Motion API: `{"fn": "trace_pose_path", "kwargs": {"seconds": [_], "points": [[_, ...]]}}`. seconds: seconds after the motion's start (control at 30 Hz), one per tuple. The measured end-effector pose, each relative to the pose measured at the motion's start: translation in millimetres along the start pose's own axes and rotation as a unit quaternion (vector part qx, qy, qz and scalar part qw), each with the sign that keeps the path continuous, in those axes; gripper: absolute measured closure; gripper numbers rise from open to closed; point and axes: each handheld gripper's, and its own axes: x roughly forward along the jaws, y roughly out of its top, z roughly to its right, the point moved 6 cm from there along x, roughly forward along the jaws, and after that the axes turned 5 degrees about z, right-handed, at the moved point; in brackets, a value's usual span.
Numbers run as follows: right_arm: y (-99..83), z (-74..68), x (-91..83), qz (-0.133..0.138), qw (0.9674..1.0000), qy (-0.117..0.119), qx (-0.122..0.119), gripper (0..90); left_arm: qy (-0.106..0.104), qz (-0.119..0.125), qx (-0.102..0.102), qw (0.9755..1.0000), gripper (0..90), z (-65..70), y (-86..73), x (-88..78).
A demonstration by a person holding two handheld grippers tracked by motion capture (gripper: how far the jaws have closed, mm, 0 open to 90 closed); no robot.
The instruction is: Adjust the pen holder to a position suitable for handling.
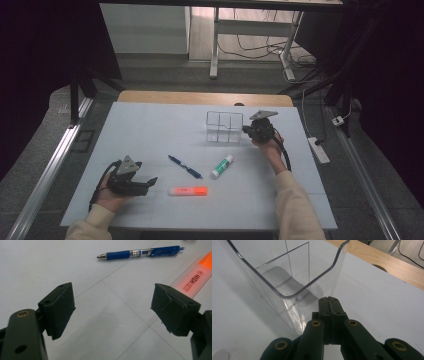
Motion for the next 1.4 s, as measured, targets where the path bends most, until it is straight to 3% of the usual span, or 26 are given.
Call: {"fn": "trace_pose_path", "kwargs": {"seconds": [1.03,1.4], "points": [[11.8,-39.4,23.5,0.012,0.9997,0.009,-0.021,88.9,0.0,-0.009,0.002,1.0,18.9,0.6,-1.9,2.1],[11.2,-43.8,27.1,0.008,0.9996,0.013,-0.022,88.9,-0.001,-0.01,0.001,0.9999,18.9,0.5,-2.4,2.7]]}}
